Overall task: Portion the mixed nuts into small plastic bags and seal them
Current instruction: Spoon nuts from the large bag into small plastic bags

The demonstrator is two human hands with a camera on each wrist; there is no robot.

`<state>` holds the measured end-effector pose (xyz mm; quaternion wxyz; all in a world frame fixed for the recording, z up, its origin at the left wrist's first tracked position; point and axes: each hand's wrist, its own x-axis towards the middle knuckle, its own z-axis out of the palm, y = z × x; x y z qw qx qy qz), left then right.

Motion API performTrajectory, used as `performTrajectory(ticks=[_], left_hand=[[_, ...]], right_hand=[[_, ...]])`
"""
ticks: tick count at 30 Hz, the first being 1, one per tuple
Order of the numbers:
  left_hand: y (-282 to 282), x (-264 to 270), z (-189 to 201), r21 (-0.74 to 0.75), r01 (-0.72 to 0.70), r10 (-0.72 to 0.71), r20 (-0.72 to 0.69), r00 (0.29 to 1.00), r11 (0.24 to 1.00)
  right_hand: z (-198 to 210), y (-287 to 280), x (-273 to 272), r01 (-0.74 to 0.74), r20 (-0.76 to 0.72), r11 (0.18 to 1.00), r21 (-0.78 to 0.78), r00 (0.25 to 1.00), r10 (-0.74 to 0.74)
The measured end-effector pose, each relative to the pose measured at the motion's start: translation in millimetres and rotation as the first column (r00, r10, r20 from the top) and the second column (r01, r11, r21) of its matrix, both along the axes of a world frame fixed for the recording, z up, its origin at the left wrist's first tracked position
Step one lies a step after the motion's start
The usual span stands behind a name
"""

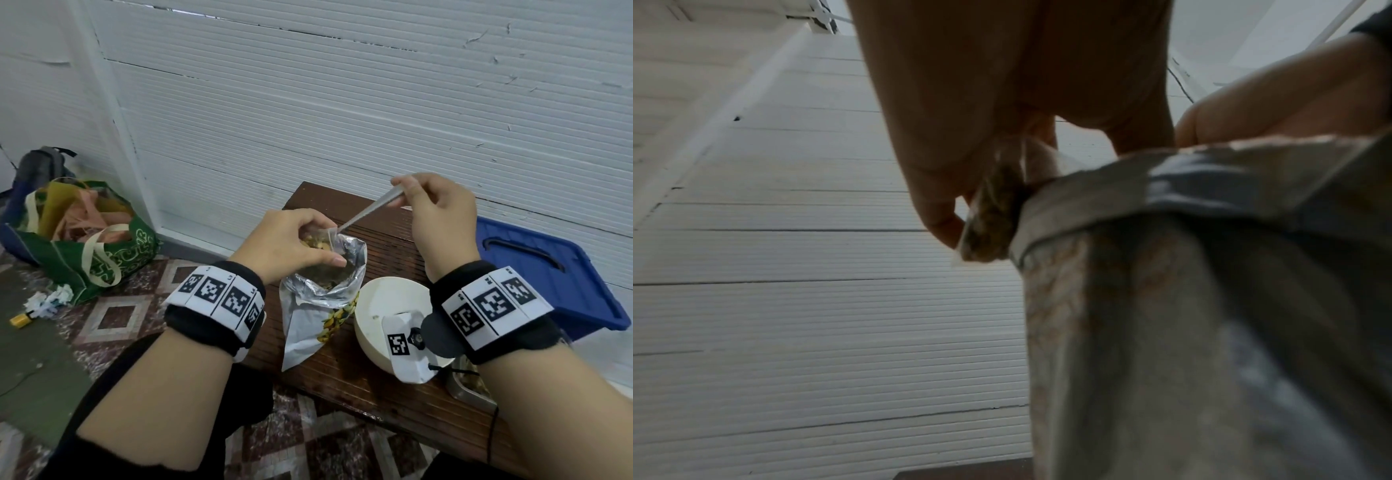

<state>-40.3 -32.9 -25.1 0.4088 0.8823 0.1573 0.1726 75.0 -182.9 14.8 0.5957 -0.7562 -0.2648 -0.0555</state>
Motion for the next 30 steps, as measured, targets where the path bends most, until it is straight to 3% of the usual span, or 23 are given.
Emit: performTrajectory(ticks=[5,11,17,20,24,27,30], left_hand=[[7.0,-2.1,-0.4,-0.048,-0.061,0.063,0.046,0.997,0.997],[18.6,-9.8,2.5,-0.120,-0.074,0.084,0.078,0.993,0.990],[23.4,-12.0,1.8,-0.144,-0.042,0.053,0.068,0.996,0.989],[22.3,-12.3,2.3,-0.151,-0.004,0.014,0.066,0.998,0.988],[21.7,-12.2,2.1,-0.156,0.020,-0.012,0.057,0.998,0.988],[21.3,-12.1,1.8,-0.157,0.021,-0.013,0.055,0.998,0.987],[21.6,-12.3,1.2,-0.160,0.021,-0.013,0.051,0.999,0.987]], right_hand=[[6.2,-8.5,-0.4,-0.065,0.127,0.981,0.180,0.991,0.043],[8.2,-19.8,11.0,0.114,0.146,0.947,0.300,0.976,-0.163],[-12.9,-16.5,5.1,0.116,0.208,0.992,0.041,0.970,-0.122],[-31.1,-10.2,-3.8,0.019,0.307,0.987,-0.162,0.951,0.032],[-55.5,-4.1,-14.1,-0.074,0.420,0.917,-0.393,0.873,0.250],[-63.8,-2.1,-20.1,-0.117,0.360,0.852,-0.510,0.871,0.335],[-63.7,-0.2,-20.8,-0.166,0.251,0.831,-0.531,0.906,0.341]])
